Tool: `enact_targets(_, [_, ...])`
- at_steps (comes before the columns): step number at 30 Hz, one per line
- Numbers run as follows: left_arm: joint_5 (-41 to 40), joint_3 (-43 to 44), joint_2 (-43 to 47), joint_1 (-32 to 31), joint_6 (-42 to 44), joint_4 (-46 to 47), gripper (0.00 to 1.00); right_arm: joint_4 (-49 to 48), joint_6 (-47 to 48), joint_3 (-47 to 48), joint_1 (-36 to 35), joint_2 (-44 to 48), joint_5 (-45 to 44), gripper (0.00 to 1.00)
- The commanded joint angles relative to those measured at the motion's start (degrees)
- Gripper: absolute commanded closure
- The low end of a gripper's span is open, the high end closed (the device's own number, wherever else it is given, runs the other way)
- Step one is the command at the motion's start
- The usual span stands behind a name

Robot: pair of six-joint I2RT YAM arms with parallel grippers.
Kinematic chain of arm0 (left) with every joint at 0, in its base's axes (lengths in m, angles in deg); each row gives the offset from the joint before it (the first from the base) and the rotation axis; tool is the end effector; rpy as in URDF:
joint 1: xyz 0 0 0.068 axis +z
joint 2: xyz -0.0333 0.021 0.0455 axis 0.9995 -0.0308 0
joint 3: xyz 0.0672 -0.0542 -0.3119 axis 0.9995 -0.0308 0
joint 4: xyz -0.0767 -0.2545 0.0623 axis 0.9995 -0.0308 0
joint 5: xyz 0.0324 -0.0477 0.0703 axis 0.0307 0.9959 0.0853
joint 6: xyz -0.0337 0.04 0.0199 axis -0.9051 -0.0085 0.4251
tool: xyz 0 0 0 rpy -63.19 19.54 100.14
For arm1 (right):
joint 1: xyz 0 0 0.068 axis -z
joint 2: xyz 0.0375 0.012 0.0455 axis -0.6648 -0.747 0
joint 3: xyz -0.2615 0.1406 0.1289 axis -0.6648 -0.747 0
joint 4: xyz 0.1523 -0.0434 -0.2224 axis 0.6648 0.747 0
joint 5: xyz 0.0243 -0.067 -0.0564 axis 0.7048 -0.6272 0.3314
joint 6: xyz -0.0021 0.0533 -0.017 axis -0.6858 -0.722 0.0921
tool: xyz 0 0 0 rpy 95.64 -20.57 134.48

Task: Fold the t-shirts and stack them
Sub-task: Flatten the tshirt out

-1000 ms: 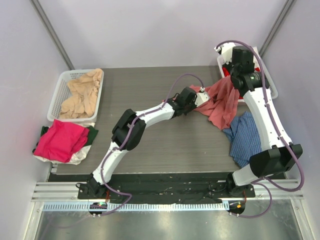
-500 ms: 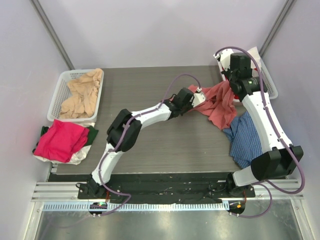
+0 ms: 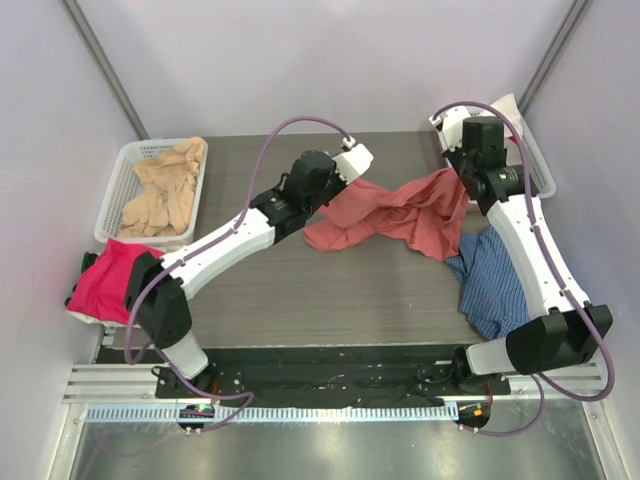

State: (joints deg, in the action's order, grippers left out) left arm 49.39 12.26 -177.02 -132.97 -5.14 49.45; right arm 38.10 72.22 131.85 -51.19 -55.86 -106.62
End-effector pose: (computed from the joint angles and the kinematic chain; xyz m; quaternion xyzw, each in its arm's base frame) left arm 0.3085 -0.2912 0.3963 0.3837 0.7218 -0.0041 0.5761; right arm 0.3054 0.0364 0.4500 -0.2199 0.8379 -0.2579 0.4278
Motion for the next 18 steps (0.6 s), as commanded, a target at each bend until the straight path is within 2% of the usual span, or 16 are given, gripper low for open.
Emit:
enact_targets(1, [-3.71,-4.71,5.0,-0.09,2.04,1.06,1.0,-1.9,-2.85,-0.02,0.2,4.95,2.96,0.99])
enact_targets(6, [-6.18,-8.85,11.15,1.48,3.71,-0.34,1.0,1.0,-3.9,0.34,0.2,6.62,8.32,0.99])
enact_targets(11, [-5.92,-16.32,14.33,7.45,6.08,2.29,1.0,0.75,-4.52,-1.6,0.12,7.32,10.26,0.99])
enact_targets(14, [-5.56,-19.31,13.2,11.15,7.75,5.72,1.0,-0.4,-4.52,-2.92,0.12,6.19,9.83,0.99])
enact_targets(18, [-4.77,-18.35,8.1,14.32,7.93,8.09,1.0,-1.54,-5.05,-3.62,0.2,4.34,10.88,0.99])
